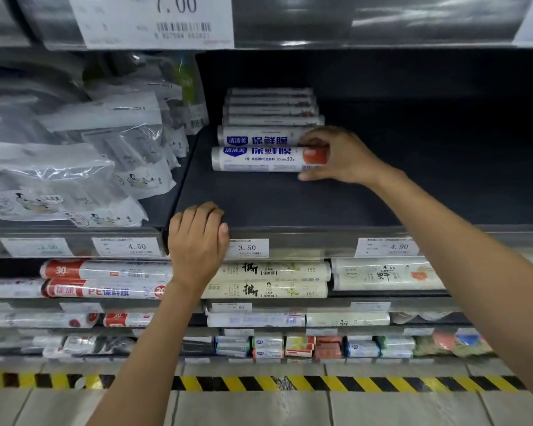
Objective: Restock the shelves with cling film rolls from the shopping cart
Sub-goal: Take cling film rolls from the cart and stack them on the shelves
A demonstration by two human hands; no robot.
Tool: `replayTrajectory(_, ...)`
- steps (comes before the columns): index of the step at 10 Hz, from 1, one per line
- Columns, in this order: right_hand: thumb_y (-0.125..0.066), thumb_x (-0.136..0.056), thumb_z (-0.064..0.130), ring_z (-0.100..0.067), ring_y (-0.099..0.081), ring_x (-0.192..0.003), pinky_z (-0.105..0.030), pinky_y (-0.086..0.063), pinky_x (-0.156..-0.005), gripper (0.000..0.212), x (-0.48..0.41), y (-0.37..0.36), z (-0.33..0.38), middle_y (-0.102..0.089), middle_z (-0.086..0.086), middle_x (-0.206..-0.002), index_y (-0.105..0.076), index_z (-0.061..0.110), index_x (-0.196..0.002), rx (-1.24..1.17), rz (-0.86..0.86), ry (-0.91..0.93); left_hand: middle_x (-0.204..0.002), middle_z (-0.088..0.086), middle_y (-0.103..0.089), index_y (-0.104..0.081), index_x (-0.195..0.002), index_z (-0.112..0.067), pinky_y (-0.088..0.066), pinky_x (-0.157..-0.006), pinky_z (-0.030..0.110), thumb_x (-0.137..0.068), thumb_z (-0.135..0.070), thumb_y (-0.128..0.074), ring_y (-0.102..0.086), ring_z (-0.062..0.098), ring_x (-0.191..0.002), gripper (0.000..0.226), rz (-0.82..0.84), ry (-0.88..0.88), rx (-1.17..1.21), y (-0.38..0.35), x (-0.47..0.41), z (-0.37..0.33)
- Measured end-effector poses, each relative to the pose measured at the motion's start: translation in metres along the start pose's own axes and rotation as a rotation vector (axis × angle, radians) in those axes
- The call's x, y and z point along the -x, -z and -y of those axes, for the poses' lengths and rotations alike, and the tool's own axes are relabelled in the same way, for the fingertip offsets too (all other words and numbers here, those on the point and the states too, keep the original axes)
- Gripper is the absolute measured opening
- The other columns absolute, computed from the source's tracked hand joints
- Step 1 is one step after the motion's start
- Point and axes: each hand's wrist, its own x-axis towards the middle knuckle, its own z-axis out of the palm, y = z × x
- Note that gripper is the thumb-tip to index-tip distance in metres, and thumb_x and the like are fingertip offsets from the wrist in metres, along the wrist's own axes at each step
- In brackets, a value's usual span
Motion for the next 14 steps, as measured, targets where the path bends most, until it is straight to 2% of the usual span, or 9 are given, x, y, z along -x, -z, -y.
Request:
replayTrajectory(1,-0.083,-0.067,0.033,-0.014,-0.049,-0.119,-0.024,-0.037,-0.102,0.068,0.017,0.005,-0.023,-0.052,-0.002,-0.131,-0.055,0.024,-0.129,-0.102,0.007,-0.075,-0.093,0.013,-0.068,-0.062,-0.089,-0.005,-0.037,-0.071,0.037,-0.099,-0.022,-0.027,-0.057,0.027,-0.08,0.041,-0.018,0.008,-0.006,-0.004,0.002,-0.001)
replayTrajectory(3,-0.079,-0.075,0.024,-0.013,-0.058,-0.11,-0.028,-0.045,-0.099,0.045,0.011,-0.007,-0.025,-0.062,0.001,-0.117,-0.063,0.017,-0.116,-0.329,-0.095,-0.191,-0.093,0.014,-0.068,-0.061,-0.089,-0.004,-0.036,-0.07,0.037,-0.099,-0.022,-0.028,-0.055,0.026,-0.08,0.039,-0.033,0.008,0.004,-0.003,0.001,0.0)
replayTrajectory(4,-0.085,-0.067,0.023,-0.014,-0.059,-0.106,-0.03,-0.048,-0.097,0.053,0.01,-0.01,-0.028,-0.06,-0.002,-0.117,-0.064,0.017,-0.115,-0.3,-0.151,-0.183,-0.093,0.014,-0.068,-0.062,-0.09,-0.004,-0.037,-0.07,0.037,-0.099,-0.021,-0.029,-0.056,0.027,-0.079,0.038,-0.014,0.015,0.007,-0.003,0.002,-0.001)
replayTrajectory(6,-0.089,-0.059,0.016,-0.015,-0.059,-0.096,-0.026,-0.049,-0.087,0.049,0.002,-0.012,-0.025,-0.059,-0.004,-0.111,-0.066,0.011,-0.102,-0.188,-0.27,-0.17,-0.093,0.014,-0.067,-0.062,-0.09,-0.004,-0.036,-0.07,0.038,-0.098,-0.021,-0.029,-0.055,0.026,-0.078,0.038,0.0,0.023,0.012,-0.002,0.001,-0.002)
replayTrajectory(8,-0.087,-0.062,0.012,-0.009,-0.051,-0.092,0.0,-0.036,-0.071,0.047,-0.009,-0.018,-0.029,-0.054,-0.005,-0.109,-0.063,0.008,-0.102,-0.129,-0.344,-0.12,-0.094,0.013,-0.067,-0.062,-0.09,-0.004,-0.036,-0.07,0.037,-0.098,-0.021,-0.029,-0.052,0.024,-0.08,0.037,0.005,0.034,0.024,-0.001,0.002,-0.002)
replayTrajectory(9,-0.086,-0.064,0.017,-0.008,-0.053,-0.094,0.001,-0.037,-0.074,0.051,-0.006,-0.017,-0.033,-0.052,-0.001,-0.108,-0.062,0.01,-0.109,-0.192,-0.322,-0.125,-0.094,0.014,-0.068,-0.062,-0.091,-0.004,-0.036,-0.071,0.037,-0.099,-0.022,-0.028,-0.051,0.023,-0.081,0.039,0.009,0.033,0.033,-0.001,0.001,-0.002)
replayTrajectory(10,-0.084,-0.067,0.018,-0.01,-0.056,-0.093,-0.013,-0.046,-0.081,0.049,-0.004,-0.014,-0.037,-0.058,-0.004,-0.11,-0.063,0.009,-0.11,-0.242,-0.302,-0.146,-0.094,0.014,-0.068,-0.062,-0.091,-0.004,-0.036,-0.071,0.037,-0.099,-0.022,-0.027,-0.05,0.023,-0.081,0.04,0.009,0.034,0.03,-0.001,0.001,-0.002)
replayTrajectory(12,-0.085,-0.065,0.015,-0.006,-0.055,-0.086,0.003,-0.039,-0.069,0.046,-0.006,-0.014,-0.037,-0.059,0.0,-0.102,-0.064,0.006,-0.106,-0.23,-0.317,-0.138,-0.094,0.014,-0.068,-0.062,-0.09,-0.004,-0.035,-0.07,0.037,-0.099,-0.023,-0.026,-0.049,0.023,-0.08,0.042,0.005,0.048,0.031,-0.002,0.001,-0.003)
replayTrajectory(14,-0.085,-0.066,0.016,-0.01,-0.059,-0.091,-0.003,-0.043,-0.075,0.051,-0.003,-0.016,-0.04,-0.064,-0.005,-0.106,-0.062,0.007,-0.11,-0.266,-0.322,-0.152,-0.095,0.014,-0.068,-0.063,-0.09,-0.003,-0.036,-0.07,0.037,-0.1,-0.023,-0.027,-0.05,0.023,-0.081,0.043,0.077,0.071,0.035,0.005,-0.004,-0.004)
